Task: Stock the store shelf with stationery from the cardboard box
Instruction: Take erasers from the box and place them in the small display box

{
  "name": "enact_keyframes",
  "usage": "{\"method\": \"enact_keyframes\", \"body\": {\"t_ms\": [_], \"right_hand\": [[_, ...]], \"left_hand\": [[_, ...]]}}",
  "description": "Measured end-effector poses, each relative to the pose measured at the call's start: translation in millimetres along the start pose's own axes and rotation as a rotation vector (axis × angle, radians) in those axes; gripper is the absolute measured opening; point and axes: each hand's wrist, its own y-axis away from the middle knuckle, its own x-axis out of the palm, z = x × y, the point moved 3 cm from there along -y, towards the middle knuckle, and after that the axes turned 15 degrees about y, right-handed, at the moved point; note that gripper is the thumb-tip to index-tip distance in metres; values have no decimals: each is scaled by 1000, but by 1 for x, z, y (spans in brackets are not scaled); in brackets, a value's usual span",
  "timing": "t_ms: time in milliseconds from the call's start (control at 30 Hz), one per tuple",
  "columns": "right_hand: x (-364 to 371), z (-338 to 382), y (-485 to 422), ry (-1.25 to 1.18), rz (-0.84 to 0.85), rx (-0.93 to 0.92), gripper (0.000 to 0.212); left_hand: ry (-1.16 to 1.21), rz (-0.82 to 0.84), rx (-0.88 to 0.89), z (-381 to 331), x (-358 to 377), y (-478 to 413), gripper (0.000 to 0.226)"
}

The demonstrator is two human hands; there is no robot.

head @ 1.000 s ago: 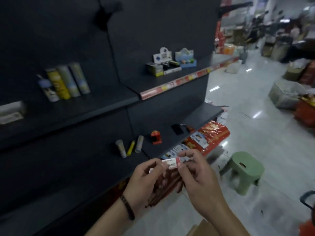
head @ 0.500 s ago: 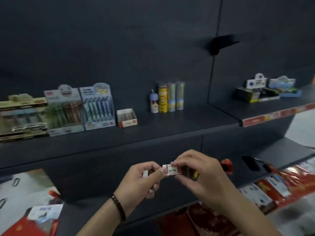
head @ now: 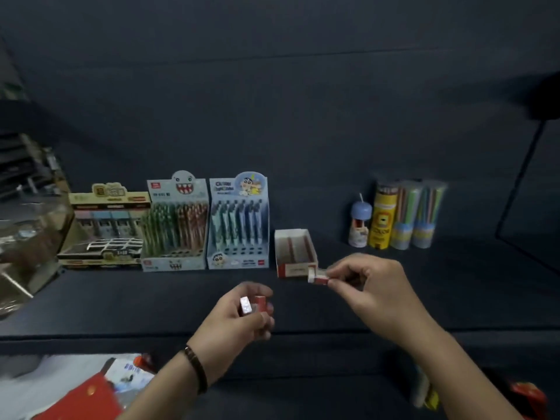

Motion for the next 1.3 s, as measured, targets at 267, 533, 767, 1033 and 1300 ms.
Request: {"method": "enact_keyframes", "body": {"t_ms": [267, 533, 767, 1033, 1300], "right_hand": [[47, -36, -119, 177, 305, -20, 8], [95, -45, -155, 267, 554, -26, 6], [114, -43, -159, 255, 642, 14, 16], [130, -46, -157, 355, 714, -31, 31], [113, -33, -151, 209, 535, -48, 23]], "left_hand": [[-419, -14, 206, -10, -27, -95, 27], [-706, 78, 270, -5, -40, -145, 24], [-671, 180, 242, -3, -39, -158, 31], [-668, 202, 260, 1, -42, -162, 32], [-635, 140, 360, -10, -39, -151, 34]]}}
